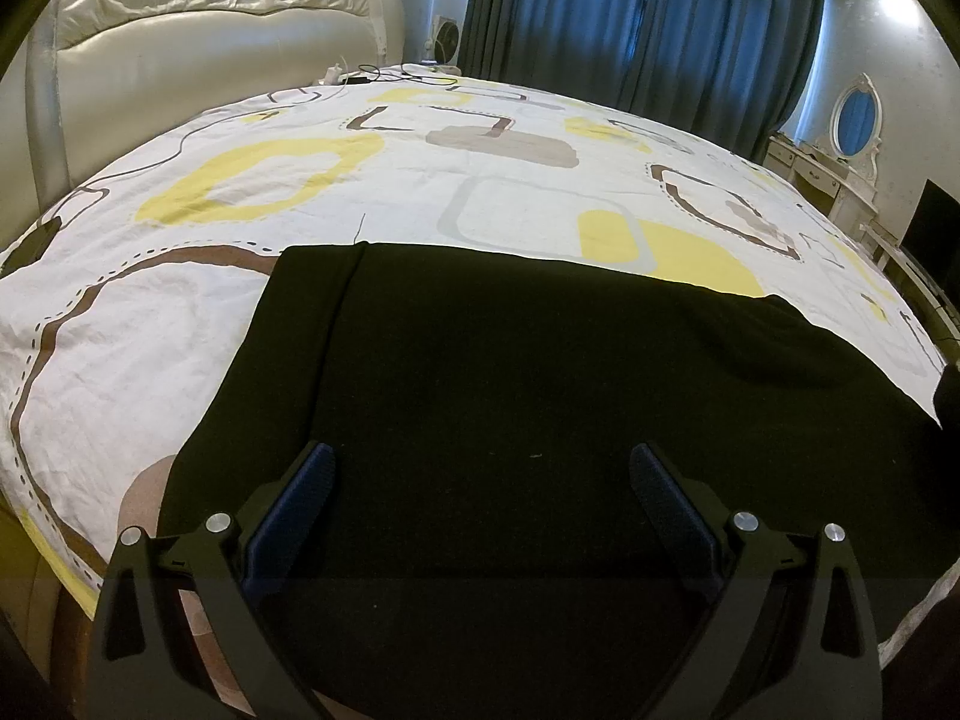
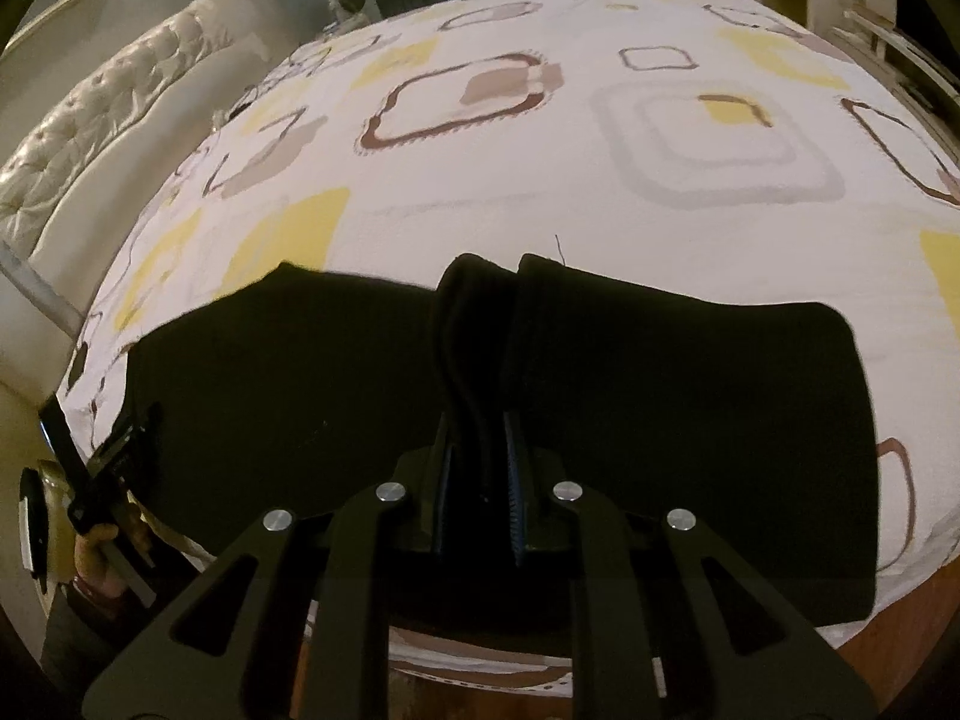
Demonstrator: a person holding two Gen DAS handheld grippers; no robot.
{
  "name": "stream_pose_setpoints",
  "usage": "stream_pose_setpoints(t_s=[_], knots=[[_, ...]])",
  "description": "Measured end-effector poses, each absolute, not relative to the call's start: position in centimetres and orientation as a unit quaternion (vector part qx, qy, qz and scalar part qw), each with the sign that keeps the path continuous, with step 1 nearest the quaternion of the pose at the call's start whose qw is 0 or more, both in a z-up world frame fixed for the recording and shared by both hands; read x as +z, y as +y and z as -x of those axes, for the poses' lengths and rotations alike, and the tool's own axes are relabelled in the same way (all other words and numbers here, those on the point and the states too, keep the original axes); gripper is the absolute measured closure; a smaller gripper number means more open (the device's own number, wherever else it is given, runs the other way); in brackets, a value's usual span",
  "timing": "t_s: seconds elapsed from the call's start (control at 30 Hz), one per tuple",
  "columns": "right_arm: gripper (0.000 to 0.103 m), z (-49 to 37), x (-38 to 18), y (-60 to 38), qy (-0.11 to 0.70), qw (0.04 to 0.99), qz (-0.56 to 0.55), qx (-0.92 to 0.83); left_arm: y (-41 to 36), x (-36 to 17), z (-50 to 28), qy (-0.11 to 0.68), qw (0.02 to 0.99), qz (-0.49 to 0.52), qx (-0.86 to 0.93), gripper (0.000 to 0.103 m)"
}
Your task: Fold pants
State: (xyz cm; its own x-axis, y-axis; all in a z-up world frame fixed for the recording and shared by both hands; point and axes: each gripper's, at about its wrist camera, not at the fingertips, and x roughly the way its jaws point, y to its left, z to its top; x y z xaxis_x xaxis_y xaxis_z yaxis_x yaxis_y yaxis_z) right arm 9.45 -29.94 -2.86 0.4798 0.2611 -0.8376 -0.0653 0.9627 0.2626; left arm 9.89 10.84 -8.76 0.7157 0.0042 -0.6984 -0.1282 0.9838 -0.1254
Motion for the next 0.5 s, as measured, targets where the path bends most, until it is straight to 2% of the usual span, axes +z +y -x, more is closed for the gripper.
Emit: stream_pose_setpoints(t_s=[0.5], knots=[[0.088,-10.0,-5.0,-27.2,0.52,0.843,-0.079,0.109,10.9,-8.7,-9.9,0.375,0.923,0.082,0.036,0.005]])
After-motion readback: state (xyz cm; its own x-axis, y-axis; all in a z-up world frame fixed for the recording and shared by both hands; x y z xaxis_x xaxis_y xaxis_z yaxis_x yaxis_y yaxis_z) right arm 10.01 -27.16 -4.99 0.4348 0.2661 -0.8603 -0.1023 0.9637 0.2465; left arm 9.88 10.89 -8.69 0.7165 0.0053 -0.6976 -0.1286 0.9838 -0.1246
